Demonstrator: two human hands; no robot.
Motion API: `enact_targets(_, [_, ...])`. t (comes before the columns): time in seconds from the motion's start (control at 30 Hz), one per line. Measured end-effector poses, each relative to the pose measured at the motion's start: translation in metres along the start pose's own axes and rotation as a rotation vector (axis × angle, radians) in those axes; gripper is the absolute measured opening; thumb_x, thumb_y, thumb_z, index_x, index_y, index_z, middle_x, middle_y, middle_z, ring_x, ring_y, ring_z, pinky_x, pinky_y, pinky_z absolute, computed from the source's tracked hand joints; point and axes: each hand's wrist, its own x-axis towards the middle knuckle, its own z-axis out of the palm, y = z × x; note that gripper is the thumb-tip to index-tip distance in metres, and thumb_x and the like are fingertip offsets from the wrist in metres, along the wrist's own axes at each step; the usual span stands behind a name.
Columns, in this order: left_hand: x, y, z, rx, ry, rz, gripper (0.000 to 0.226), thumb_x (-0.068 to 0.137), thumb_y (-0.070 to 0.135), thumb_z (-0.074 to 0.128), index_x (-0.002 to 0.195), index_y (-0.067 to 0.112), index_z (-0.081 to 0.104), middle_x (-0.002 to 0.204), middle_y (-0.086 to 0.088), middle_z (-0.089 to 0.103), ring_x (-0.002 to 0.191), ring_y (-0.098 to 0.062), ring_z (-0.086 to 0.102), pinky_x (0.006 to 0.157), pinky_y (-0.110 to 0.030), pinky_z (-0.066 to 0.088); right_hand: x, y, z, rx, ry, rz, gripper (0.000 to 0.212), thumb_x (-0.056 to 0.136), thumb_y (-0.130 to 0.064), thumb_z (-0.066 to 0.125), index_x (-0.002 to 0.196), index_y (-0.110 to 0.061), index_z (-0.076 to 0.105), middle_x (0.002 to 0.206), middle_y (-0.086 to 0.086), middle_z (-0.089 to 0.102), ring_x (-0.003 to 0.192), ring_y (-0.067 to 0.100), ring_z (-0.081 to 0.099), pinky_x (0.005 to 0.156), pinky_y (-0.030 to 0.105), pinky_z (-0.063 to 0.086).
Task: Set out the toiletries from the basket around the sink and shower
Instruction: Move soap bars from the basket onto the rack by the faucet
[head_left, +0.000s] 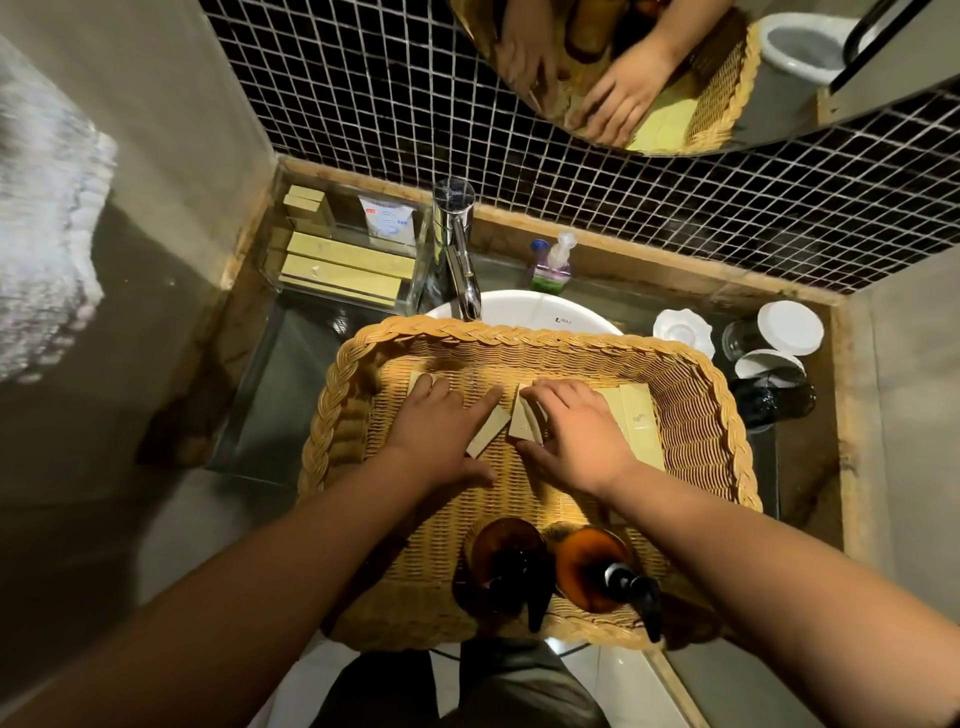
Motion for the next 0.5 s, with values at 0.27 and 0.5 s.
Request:
enact_targets(0.27, [0.0003, -0.0008, -0.0104, 0.102, 0.067, 0.035, 0.087, 0.078, 0.063, 0.067, 0.144, 0.015, 0.037, 0.144, -0.008, 0.045, 0.136, -0.029, 0.036, 0.116, -0.051, 0.013, 0.0020, 0.0057, -0.0033, -0.042, -0.053, 0.038, 0.099, 0.076, -0.075, 0.058, 0.155, -0.023, 0.028, 0.159, 0.000, 0.031, 0.147, 0.028, 0.017, 0.119, 0.047, 0.017])
enact_targets(0.5, [-0.0027, -0.0033, -0.0032, 0.065, 0.130, -0.052, 0.096, 0.072, 0.081, 0.057, 0.140, 0.015, 0.041, 0.144, -0.010, 0.041, 0.135, -0.030, 0.034, 0.118, -0.051, 0.015, 0.0028, 0.0032, -0.0042, -0.007, -0.023, 0.035, 0.086, 0.072, -0.074, 0.064, 0.143, -0.031, 0.041, 0.141, 0.000, 0.043, 0.135, 0.024, 0.029, 0.110, 0.045, 0.027])
